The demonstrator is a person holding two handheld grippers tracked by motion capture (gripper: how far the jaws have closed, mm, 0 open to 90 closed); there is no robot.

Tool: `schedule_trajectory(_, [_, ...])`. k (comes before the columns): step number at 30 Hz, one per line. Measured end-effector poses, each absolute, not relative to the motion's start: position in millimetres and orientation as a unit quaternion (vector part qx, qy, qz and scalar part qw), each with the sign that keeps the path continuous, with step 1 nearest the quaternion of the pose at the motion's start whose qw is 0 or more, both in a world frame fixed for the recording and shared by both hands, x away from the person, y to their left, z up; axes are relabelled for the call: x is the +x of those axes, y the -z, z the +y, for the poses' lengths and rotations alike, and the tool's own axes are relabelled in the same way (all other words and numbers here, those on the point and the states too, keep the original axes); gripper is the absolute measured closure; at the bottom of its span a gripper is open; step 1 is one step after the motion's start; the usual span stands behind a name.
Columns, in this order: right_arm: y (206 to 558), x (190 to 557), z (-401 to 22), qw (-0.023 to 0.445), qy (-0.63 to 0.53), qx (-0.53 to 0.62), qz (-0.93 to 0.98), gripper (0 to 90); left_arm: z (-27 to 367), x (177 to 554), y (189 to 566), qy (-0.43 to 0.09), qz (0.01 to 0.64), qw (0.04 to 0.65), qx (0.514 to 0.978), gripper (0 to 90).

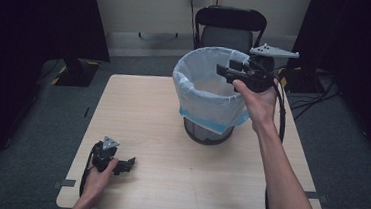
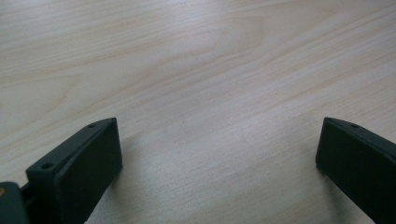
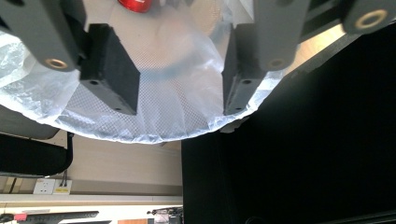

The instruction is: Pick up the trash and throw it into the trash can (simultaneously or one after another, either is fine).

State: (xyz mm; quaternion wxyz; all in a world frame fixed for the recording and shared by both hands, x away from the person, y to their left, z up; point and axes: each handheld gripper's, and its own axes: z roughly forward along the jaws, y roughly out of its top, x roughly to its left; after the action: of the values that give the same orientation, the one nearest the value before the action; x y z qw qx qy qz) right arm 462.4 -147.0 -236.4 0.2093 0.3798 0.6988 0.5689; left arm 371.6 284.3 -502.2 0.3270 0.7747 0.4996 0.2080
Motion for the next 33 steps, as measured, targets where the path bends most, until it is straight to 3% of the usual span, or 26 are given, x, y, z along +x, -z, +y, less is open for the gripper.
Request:
schedule_trajectory(11, [238.9,458.1,-152.7,0.206,-0.564,0.379,0.704,31.4,284.3,371.6,502.2,-0.208,0.500,0.327,0.775,0.0])
schedule_trajectory(25, [244.6,441.0,-166.1,0.214,-0.566,0.378,0.701,25.4,284.3,371.6,502.2,-0.208,0.500,0.327,0.775,0.0])
schedule_trajectory(33, [247.1,431.3,-177.8,0.231,-0.554,0.396,0.695,26.4,284.1,371.4,502.2,-0.209,0.500,0.326,0.774,0.1])
